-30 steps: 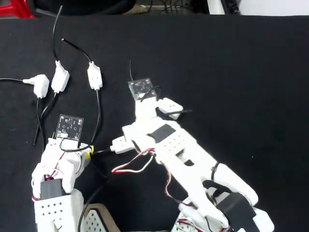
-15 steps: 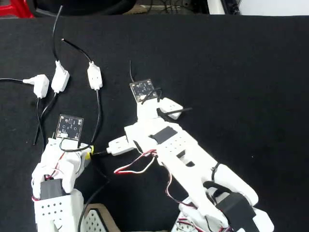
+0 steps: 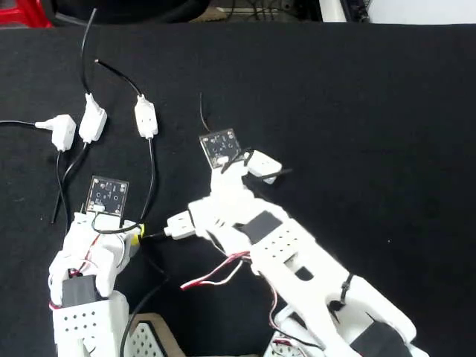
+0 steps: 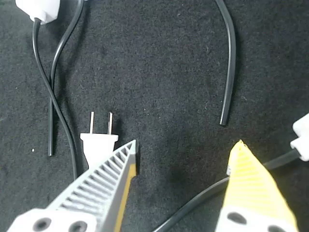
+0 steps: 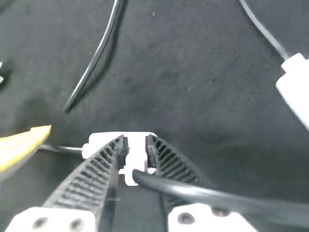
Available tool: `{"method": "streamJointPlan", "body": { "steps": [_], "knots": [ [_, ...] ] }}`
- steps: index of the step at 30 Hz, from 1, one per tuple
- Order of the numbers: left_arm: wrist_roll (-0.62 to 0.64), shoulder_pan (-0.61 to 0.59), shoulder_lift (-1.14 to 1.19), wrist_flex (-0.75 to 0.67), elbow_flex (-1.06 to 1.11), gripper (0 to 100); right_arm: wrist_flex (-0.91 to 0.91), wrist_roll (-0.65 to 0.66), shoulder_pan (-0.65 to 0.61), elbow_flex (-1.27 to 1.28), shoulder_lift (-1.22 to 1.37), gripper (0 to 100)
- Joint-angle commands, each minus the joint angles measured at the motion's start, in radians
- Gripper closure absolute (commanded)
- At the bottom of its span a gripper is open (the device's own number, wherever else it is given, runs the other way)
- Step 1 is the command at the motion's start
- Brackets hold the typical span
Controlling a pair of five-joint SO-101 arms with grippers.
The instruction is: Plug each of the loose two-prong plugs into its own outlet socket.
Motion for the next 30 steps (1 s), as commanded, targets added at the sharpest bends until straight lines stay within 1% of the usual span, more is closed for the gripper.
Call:
{"method": "streamJointPlan", "body": {
  "steps": [1,8,16,19,23,26,28,30],
  "knots": [
    [-0.005,-0.013,-0.008,0.0,0.007,70,-0.035,-0.015,-0.003,-0.027,0.048,98.7],
    [-0.005,-0.013,-0.008,0.0,0.007,70,-0.037,-0.028,-0.003,-0.094,0.209,98.6],
    [-0.005,-0.013,-0.008,0.0,0.007,70,-0.038,-0.021,0.0,-0.099,0.223,98.6],
    [-0.005,-0.013,-0.008,0.0,0.007,70,-0.066,-0.021,-0.025,-0.091,0.243,98.6],
    [-0.005,-0.013,-0.008,0.0,0.007,70,-0.092,0.002,-0.086,-0.119,0.375,98.6],
    [-0.005,-0.013,-0.008,0.0,0.007,70,-0.066,0.009,-0.095,-0.173,0.458,98.4],
    [-0.005,-0.013,-0.008,0.0,0.007,70,-0.021,0.021,-0.095,-0.199,0.461,98.2],
    [-0.005,-0.013,-0.008,0.0,0.007,70,0.044,0.035,-0.097,-0.229,0.461,95.0]
  ]
}}
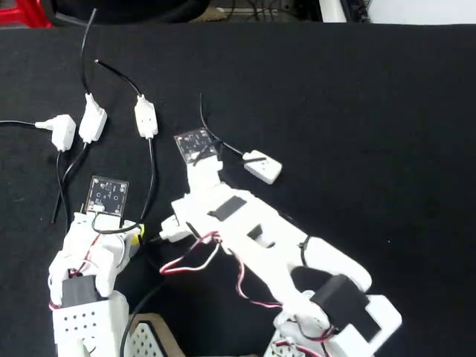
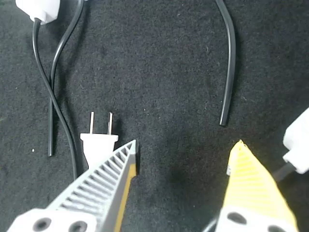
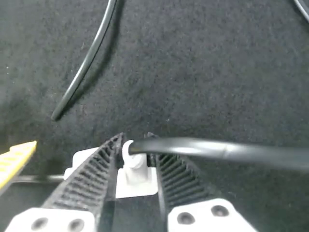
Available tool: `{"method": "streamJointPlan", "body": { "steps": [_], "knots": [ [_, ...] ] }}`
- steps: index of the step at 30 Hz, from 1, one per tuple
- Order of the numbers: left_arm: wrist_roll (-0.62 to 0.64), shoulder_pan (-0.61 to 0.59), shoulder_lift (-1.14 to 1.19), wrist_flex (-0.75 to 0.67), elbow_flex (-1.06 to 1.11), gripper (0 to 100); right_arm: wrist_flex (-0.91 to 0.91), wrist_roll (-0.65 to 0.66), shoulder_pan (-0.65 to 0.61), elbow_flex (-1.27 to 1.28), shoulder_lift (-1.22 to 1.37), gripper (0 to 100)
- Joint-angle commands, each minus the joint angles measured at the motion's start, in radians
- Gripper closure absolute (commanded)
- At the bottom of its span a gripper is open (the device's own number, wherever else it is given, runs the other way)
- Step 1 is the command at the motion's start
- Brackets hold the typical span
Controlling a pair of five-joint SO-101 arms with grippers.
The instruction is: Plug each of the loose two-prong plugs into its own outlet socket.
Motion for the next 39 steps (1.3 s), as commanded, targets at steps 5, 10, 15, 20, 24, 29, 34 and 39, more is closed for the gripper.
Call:
{"method": "streamJointPlan", "body": {
  "steps": [5,10,15,20,24,29,34,39],
  "knots": [
    [-0.005,-0.013,-0.008,-0.002,0.007,70,0.272,0.026,-0.046,-0.124,0.036,66.2],
    [-0.006,-0.005,-0.008,-0.002,0.008,70,0.457,0.123,-0.061,-0.206,-0.045,59.6],
    [-0.006,-0.002,-0.008,-0.029,0.024,70,0.66,0.287,-0.057,-0.257,-0.211,66.1],
    [0.023,0.056,-0.008,-0.034,0.016,72,0.973,0.6,-0.055,-0.234,-0.328,74.7],
    [0.038,0.147,-0.008,-0.107,0.001,76,0.957,0.638,0.043,-0.133,-0.36,83.7],
    [0.094,0.26,0.009,-0.153,-0.071,75,0.838,0.68,0.327,-0.074,-0.348,92.0],
    [0.097,0.398,0.18,-0.074,-0.217,75,0.813,0.703,0.436,-0.064,-0.344,92.2],
    [-0.011,0.484,0.586,-0.074,-0.387,75,0.647,0.709,0.482,-0.042,-0.34,92.0]
  ]
}}
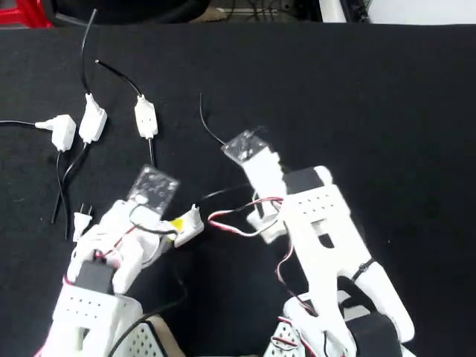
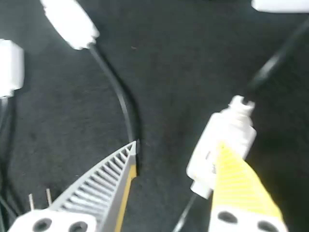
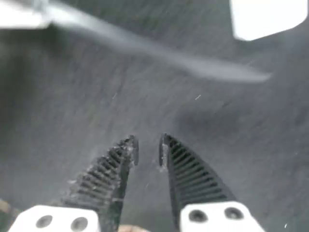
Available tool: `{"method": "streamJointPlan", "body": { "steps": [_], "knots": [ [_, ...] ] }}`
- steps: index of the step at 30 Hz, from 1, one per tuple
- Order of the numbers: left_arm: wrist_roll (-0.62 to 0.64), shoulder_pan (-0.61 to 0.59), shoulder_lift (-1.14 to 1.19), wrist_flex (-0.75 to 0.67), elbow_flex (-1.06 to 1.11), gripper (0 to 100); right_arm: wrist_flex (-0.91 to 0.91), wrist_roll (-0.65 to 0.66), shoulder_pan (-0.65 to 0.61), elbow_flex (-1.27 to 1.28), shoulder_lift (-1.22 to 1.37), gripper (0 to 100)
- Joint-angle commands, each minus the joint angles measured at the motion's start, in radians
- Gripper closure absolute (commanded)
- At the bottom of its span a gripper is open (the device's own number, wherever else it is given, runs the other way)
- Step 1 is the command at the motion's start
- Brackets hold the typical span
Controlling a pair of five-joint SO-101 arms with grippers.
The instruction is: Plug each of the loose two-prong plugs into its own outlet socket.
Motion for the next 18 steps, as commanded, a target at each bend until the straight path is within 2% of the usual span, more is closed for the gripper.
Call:
{"method": "streamJointPlan", "body": {
  "steps": [1,4,8,10,14,18],
  "knots": [
    [-0.089,0.074,0.322,-0.003,-0.17,75,-0.141,0.012,0.048,0.038,-0.01,92.0],
    [-0.095,0.09,0.585,-0.08,-0.285,75,-0.249,0.018,0.057,0.073,-0.013,92.0],
    [-0.1,0.096,0.888,-0.12,-0.432,75,-0.255,0.175,0.061,0.051,-0.013,92.0],
    [-0.1,0.091,1.013,-0.123,-0.503,75,-0.258,0.207,0.058,0.054,-0.012,92.0],
    [-0.095,0.088,1.189,-0.135,-0.608,75,-0.305,0.207,0.06,0.077,-0.013,92.0],
    [-0.1,0.087,1.223,-0.132,-0.633,76,-0.347,0.207,0.061,0.105,-0.013,92.2]
  ]
}}
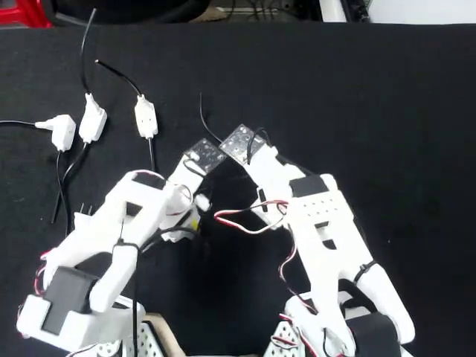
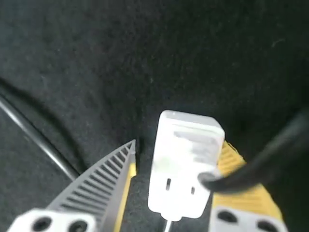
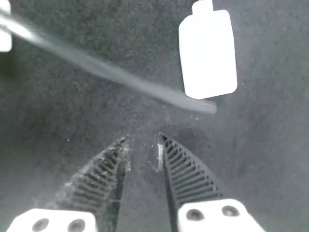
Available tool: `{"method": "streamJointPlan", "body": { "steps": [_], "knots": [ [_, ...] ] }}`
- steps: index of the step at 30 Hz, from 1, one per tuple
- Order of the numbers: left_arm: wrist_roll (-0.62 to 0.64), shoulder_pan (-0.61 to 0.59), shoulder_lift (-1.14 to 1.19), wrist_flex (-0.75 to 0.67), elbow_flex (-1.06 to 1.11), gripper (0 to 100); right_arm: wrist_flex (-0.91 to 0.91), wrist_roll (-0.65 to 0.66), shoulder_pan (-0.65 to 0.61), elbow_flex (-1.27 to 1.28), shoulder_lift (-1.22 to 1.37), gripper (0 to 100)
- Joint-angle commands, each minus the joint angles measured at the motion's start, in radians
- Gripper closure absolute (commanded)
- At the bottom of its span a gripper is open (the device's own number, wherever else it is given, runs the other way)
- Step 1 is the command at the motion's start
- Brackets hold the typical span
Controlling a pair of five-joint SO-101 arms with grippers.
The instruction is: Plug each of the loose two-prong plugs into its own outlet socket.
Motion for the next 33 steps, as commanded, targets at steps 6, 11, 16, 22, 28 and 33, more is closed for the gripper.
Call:
{"method": "streamJointPlan", "body": {
  "steps": [6,11,16,22,28,33],
  "knots": [
    [-0.003,-0.061,-0.069,-0.038,-0.045,97,-0.026,0.006,0.06,-0.008,-0.03,92.3],
    [0.158,-0.151,-0.095,-0.193,-0.045,94,-0.017,0.006,0.072,0.033,-0.142,92.3],
    [0.282,-0.176,-0.094,-0.37,-0.068,93,-0.018,0.006,0.071,0.102,-0.285,92.1],
    [0.331,-0.176,0.023,-0.514,-0.189,93,-0.008,-0.058,0.077,0.102,-0.321,92.0],
    [0.334,-0.18,0.336,-0.292,-0.487,81,0.054,-0.084,0.127,0.021,-0.248,92.0],
    [0.374,-0.206,0.381,-0.052,-0.676,68,0.049,-0.086,0.143,0.019,-0.242,86.4]
  ]
}}
